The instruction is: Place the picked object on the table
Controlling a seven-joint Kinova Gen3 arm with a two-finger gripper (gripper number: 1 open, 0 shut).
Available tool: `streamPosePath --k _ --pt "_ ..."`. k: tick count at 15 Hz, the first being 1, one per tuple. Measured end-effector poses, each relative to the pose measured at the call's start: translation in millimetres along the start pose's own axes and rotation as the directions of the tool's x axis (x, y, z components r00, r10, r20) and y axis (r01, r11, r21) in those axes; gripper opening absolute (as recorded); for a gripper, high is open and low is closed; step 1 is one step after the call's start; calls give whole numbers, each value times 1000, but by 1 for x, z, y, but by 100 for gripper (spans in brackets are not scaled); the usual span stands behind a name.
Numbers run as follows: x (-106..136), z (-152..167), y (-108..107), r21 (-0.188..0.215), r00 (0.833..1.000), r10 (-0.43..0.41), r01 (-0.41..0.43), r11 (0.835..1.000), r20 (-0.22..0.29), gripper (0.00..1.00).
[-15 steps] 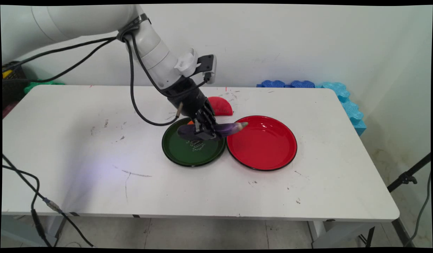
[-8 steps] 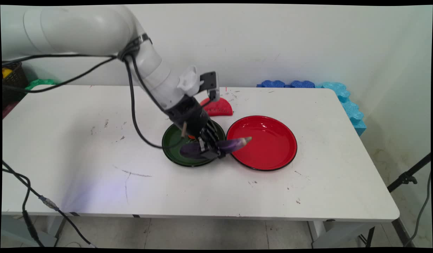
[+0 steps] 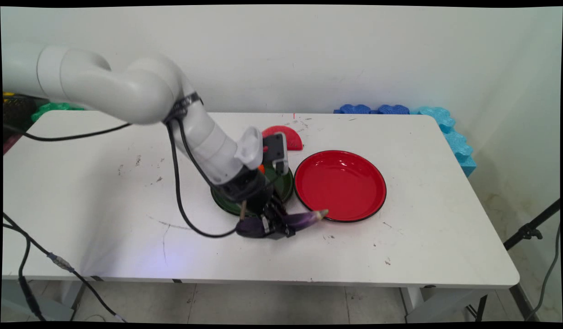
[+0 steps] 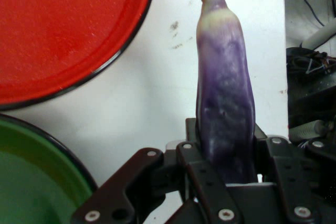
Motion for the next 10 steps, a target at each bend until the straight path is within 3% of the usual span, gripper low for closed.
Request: streamPosePath --k 10 --pt "-26 44 12 22 1000 -30 30 999 -5 0"
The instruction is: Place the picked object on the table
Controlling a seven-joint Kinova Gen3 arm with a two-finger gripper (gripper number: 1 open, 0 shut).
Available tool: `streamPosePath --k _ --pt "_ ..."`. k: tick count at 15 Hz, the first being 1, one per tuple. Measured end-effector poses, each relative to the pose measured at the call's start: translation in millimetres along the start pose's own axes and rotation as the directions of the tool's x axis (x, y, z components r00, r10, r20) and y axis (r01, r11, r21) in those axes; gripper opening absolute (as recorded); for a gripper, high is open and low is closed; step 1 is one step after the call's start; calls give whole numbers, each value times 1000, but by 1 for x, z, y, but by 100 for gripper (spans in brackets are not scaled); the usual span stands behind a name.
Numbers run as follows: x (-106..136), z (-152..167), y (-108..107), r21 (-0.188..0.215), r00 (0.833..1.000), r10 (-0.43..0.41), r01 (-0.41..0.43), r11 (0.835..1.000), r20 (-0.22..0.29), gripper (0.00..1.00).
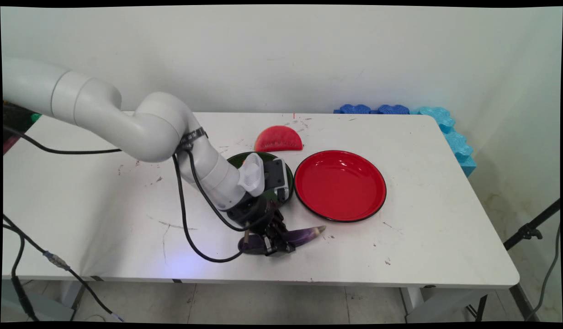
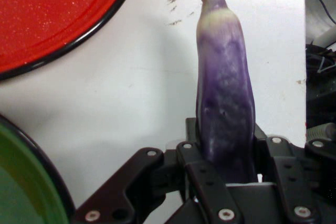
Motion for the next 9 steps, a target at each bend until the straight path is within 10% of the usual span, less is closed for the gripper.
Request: streamPosePath --k 2,3,9 --pt "-2 4 1 3 1000 -1 1 1000 -2 0" --pt "-3 6 1 4 1000 1 -1 1000 -3 100" --pt "-4 11 2 9 1000 4 -4 1000 -16 100"
